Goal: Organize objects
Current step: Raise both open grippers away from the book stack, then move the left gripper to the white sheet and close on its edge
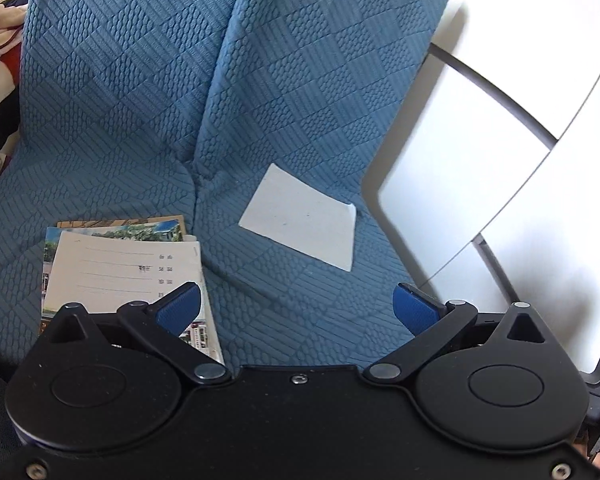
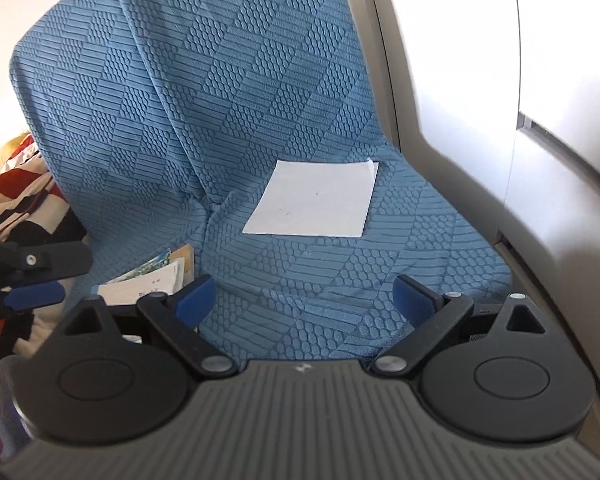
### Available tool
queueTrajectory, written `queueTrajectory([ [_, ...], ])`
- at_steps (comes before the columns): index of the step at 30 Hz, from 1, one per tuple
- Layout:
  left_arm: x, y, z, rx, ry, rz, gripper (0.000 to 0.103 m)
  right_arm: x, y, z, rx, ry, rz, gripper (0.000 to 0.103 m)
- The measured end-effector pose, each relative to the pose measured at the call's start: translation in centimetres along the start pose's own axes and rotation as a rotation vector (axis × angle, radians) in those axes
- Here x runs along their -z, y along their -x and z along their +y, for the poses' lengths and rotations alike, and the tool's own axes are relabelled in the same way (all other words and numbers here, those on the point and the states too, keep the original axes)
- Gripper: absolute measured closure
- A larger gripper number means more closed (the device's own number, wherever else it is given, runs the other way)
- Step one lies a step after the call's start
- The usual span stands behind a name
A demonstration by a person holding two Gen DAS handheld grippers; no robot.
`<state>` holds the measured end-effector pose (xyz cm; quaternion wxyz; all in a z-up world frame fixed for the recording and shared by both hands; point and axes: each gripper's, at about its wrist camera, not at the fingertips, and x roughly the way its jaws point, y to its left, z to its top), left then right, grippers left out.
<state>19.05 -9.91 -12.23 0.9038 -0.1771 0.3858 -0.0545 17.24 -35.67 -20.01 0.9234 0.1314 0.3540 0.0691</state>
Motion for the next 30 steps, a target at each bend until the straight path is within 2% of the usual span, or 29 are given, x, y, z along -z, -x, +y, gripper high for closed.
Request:
queueTrajectory([
  [11, -0.8, -4.7, 0.7, -0.043, 0.012, 0.010, 0.001, -0.2, -4.7, -0.7, -0.004, -0.028, 0.013, 0.014],
  [14, -1.4, -5.8, 0.5, -0.049, 0.010, 0.004, 0.001, -0.4, -6.1, -1.2, 0.023, -0.051, 0.037, 0.015],
  [17, -2.1, -7.1, 0.4, -0.043, 0.020, 0.013, 0.004, -0.7, -7.0, -2.0, 0.019, -0.090, 0.037, 0.021],
  [26, -2.7, -10.7, -0.3, -0.061, 0.032, 0.055, 0.011, -2.0, -11.2, -3.6, -0.007, -0.195, 0.004, 0.023],
  [30, -3.0, -12.4, -0.3, -0.051, 0.049, 0.076, 0.018, -2.8, -13.1, -4.2, -0.027, -0.224, -0.005, 0.029],
])
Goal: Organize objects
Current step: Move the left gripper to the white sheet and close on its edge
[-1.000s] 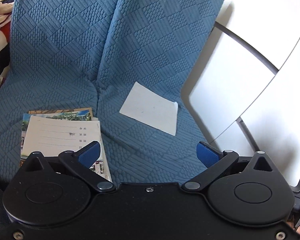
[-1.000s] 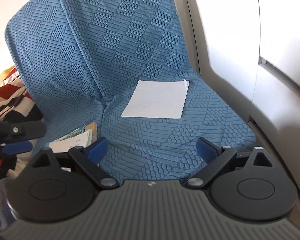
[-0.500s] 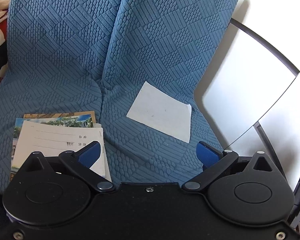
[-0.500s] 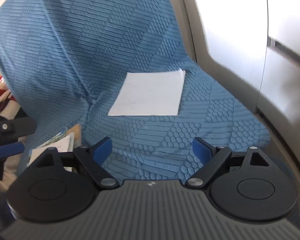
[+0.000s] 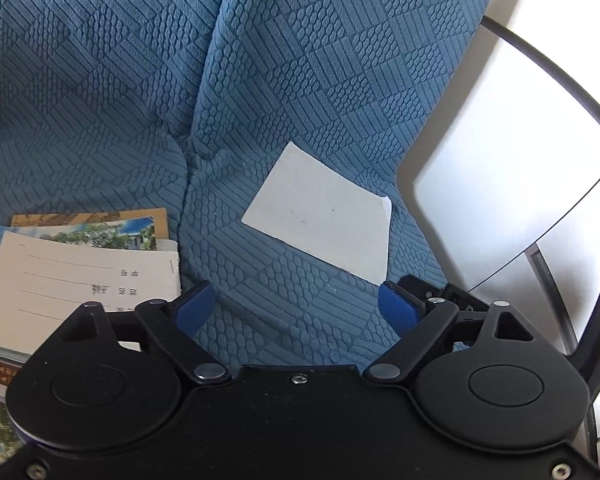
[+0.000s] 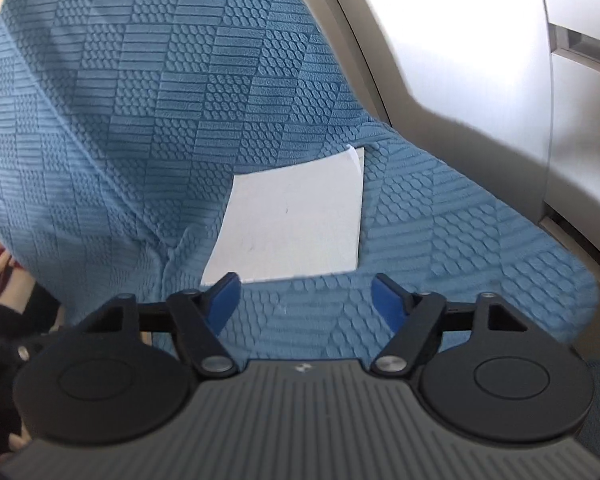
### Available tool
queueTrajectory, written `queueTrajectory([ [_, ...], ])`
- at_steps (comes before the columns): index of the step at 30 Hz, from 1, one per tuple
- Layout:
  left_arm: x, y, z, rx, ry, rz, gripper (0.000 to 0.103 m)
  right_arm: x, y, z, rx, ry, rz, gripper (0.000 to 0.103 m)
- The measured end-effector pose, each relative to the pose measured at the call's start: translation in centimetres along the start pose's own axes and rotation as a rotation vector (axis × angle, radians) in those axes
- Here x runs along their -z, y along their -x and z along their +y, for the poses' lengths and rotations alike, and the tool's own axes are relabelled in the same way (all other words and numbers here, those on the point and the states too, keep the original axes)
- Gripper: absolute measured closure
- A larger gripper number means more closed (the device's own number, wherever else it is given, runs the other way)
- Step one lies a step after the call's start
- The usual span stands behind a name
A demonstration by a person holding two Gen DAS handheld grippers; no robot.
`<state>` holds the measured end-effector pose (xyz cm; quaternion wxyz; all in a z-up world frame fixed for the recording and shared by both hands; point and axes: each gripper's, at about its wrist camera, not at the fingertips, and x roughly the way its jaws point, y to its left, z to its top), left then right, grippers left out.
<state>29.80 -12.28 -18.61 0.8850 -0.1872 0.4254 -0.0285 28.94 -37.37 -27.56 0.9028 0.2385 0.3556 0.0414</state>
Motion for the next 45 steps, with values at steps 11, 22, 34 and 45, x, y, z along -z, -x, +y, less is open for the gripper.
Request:
queueTrajectory([
  [11, -0.7, -5.8, -0.1, 0.059, 0.089, 0.073, 0.038, -2.1, -7.1, -4.1, -0.006, -0.158, 0.117, 0.049],
  [22, -1.3, -11.1, 0.0, 0.150, 0.208, 0.139, 0.037, -2.3, -8.6, -6.4, -0.185, -0.370, 0.180, 0.047],
  [34, -0.7, -15.3, 4.1, 0.351, 0.577, 0.187, 0.031, -1.7, -10.7, -7.6, -0.355, -0.551, 0.254, 0.046],
  [45, 0.8, -17.6, 5.7, 0.443, 0.759, 0.185, 0.035, -2.0, -10.5, -8.8, -0.509, -0.678, 0.195, 0.046],
])
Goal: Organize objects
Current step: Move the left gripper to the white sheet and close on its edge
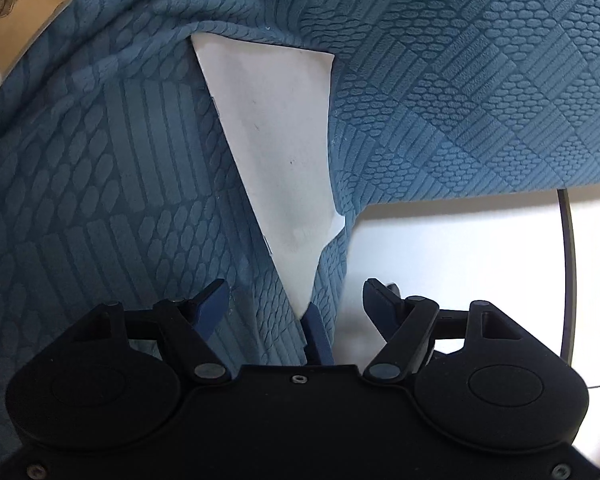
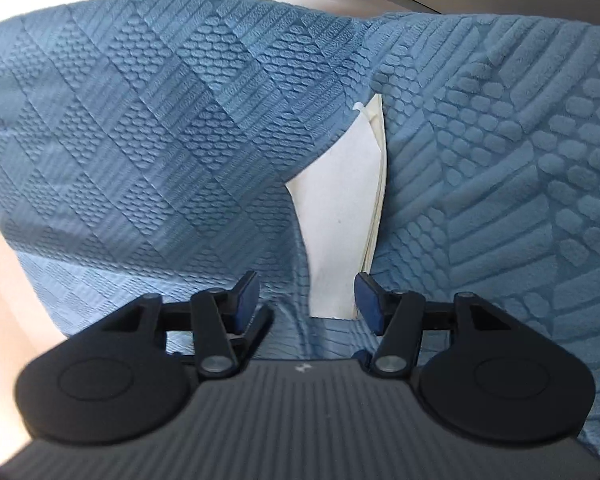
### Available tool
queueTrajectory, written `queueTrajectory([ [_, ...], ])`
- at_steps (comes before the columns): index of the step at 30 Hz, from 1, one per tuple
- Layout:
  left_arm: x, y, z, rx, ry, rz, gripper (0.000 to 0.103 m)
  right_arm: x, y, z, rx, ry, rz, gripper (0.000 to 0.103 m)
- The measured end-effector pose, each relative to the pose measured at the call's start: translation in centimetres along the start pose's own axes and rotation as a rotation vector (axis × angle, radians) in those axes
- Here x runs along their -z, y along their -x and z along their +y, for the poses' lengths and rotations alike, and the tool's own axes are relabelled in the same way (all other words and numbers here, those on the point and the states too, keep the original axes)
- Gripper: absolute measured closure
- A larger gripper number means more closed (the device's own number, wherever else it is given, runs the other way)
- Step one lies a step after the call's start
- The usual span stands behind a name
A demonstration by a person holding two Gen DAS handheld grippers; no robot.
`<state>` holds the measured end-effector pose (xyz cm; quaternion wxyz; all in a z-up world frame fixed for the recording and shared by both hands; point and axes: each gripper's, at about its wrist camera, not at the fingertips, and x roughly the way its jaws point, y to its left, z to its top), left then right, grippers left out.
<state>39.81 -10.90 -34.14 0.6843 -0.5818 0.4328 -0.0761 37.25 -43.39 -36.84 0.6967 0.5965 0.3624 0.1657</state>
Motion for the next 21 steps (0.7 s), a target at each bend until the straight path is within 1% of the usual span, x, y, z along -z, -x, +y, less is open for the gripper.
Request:
queueTrajectory([
  [3, -0.3, -1.0, 0.1, 0.046, 0.035, 0.016, 0.038, -0.1, 0.0, -0.2, -0.003, -0.014, -0.004, 0.046],
  [4, -0.4, -1.5, 0.2, 0.044, 0.044, 0.026, 0.042, -0.2, 0.0, -0.2, -0.004, -0.017, -0.005, 0.046],
  [6, -0.4, -2.3, 0.4, 0.033, 0.058, 0.042, 0.046, -0.2, 0.1, -0.4, -0.013, -0.028, -0.006, 0.046],
  [7, -0.4, -2.7, 0.6, 0.033, 0.066, 0.049, 0.053, -0.2, 0.1, -0.4, -0.017, -0.034, -0.006, 0.046],
  [9, -0.4, -3.4, 0.9, 0.037, 0.090, 0.056, 0.060, -0.2, 0.1, -0.5, -0.021, -0.039, -0.007, 0.046],
  [11, -0.4, -3.9, 0.9, 0.041, 0.096, 0.051, 0.074, -0.3, 0.2, -0.6, -0.020, -0.040, -0.008, 0.046],
  [12, -0.5, -4.0, 0.8, 0.038, 0.094, 0.045, 0.096, -0.3, 0.1, -0.6, -0.020, -0.040, -0.011, 0.046],
  [15, -0.6, -4.1, 0.6, 0.036, 0.091, 0.045, 0.097, -0.5, 0.0, -0.1, -0.006, -0.009, -0.020, 0.047],
  [17, -0.7, -3.7, 0.0, 0.032, 0.064, 0.044, 0.097, -0.7, 0.0, 0.1, 0.003, 0.011, -0.031, 0.047],
  [21, -1.0, -2.1, -1.2, 0.033, 0.020, 0.049, 0.098, -1.0, -0.2, -0.3, 0.021, -0.015, -0.038, 0.047],
])
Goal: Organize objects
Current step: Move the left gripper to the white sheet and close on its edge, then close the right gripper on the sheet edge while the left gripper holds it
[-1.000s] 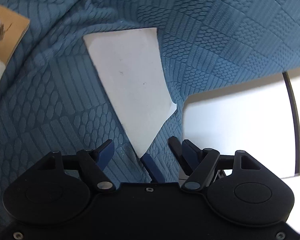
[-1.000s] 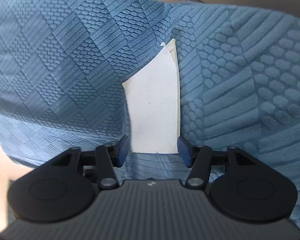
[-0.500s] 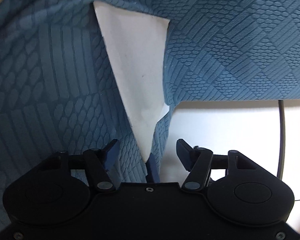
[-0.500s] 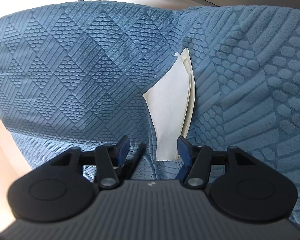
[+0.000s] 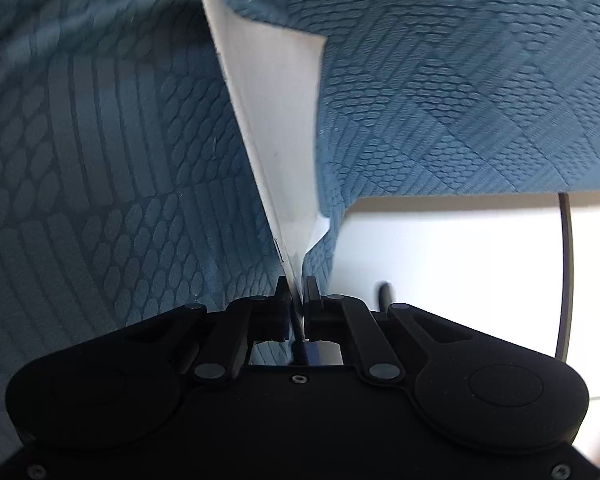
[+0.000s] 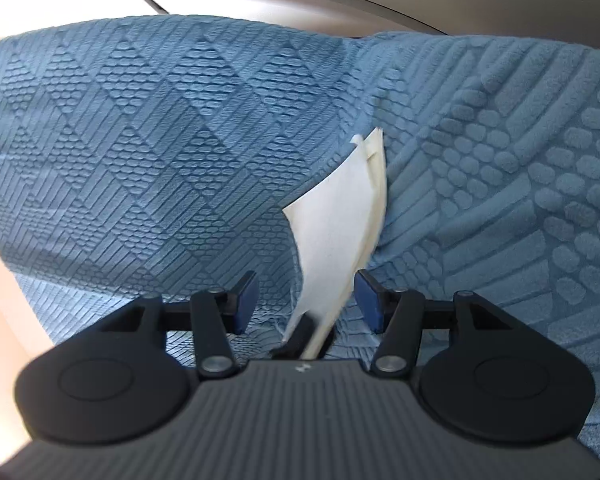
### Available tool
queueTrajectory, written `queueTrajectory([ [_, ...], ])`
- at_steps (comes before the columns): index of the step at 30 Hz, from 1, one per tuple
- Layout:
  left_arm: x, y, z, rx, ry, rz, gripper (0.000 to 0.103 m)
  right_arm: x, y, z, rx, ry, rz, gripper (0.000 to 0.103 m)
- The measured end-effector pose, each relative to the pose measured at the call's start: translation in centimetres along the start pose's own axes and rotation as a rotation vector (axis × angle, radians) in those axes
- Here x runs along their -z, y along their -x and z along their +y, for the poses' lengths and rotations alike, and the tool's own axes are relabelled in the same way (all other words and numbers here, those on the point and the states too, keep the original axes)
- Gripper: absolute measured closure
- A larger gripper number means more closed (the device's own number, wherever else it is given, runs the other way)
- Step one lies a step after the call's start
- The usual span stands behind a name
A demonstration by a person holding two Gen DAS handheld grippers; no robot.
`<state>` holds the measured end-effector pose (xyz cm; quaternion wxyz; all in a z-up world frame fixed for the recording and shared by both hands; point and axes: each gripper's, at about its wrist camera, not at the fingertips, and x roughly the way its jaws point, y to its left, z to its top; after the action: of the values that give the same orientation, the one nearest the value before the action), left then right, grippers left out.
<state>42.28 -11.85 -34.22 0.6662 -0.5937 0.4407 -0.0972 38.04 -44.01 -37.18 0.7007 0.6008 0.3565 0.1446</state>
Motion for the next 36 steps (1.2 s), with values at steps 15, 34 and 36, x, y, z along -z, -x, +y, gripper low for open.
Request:
queueTrajectory([
  [15, 0.3, 6.6, -2.9, -0.018, -0.103, 0.035, 0.099, 0.2, -0.9, -0.6, 0.057, 0.008, 0.011, 0.049],
  [34, 5.2, 16.5, -1.2, -0.124, -0.156, 0.019, 0.096, 8.0, 3.6, 5.7, 0.133, 0.326, 0.043, 0.098],
  [36, 7.0, 18.5, -0.6, -0.121, -0.167, 0.004, 0.096, 9.0, 4.3, 7.0, 0.132, 0.352, 0.040, 0.098],
])
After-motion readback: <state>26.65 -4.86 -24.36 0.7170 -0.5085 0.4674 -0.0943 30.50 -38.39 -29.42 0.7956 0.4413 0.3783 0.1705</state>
